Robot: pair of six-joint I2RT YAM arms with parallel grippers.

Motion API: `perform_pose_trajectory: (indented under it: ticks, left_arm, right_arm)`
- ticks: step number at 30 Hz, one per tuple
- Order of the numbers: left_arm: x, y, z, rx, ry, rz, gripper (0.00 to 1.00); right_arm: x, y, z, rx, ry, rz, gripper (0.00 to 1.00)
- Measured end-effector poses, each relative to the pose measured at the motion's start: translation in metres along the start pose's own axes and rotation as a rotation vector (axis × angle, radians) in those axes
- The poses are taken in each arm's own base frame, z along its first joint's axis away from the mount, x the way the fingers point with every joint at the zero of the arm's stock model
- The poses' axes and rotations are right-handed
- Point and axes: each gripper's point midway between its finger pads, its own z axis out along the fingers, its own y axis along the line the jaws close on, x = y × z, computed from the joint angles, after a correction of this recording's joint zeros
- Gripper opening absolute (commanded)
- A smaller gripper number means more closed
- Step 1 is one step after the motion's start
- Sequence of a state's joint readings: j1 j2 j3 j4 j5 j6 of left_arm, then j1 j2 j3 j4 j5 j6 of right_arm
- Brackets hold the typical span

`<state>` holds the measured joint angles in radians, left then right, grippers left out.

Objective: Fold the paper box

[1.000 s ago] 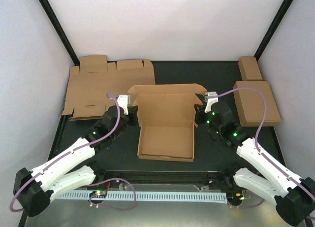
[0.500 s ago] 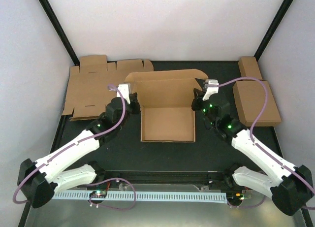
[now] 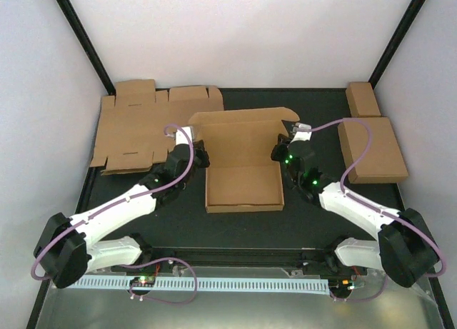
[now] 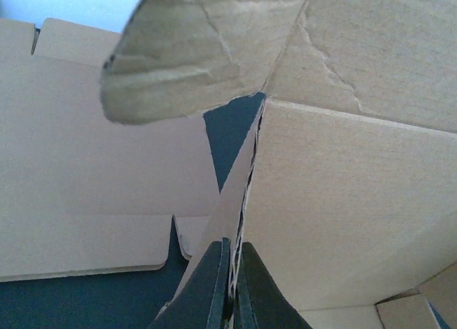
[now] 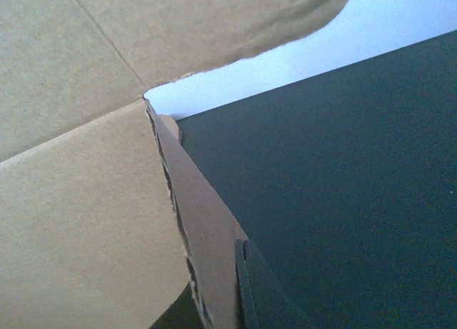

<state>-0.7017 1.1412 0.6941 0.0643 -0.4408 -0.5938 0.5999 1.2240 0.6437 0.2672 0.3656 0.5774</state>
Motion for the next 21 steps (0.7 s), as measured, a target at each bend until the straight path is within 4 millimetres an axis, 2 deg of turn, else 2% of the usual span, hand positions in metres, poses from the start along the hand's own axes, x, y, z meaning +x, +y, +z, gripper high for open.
perform_pose_trajectory:
  ticks: [6,21]
  left_arm:
    - [0.007,0.000,0.000,0.027,-0.004,-0.041,0.02]
    - [0.017,0.005,-0.016,0.090,-0.031,-0.113,0.02]
  right_arm:
    - [0.015,-0.008,-0.008,0.002,-0.007,0.043,0.02]
    - [0.028,-0.002,-0.029,-0.018,-0.067,0.103,0.02]
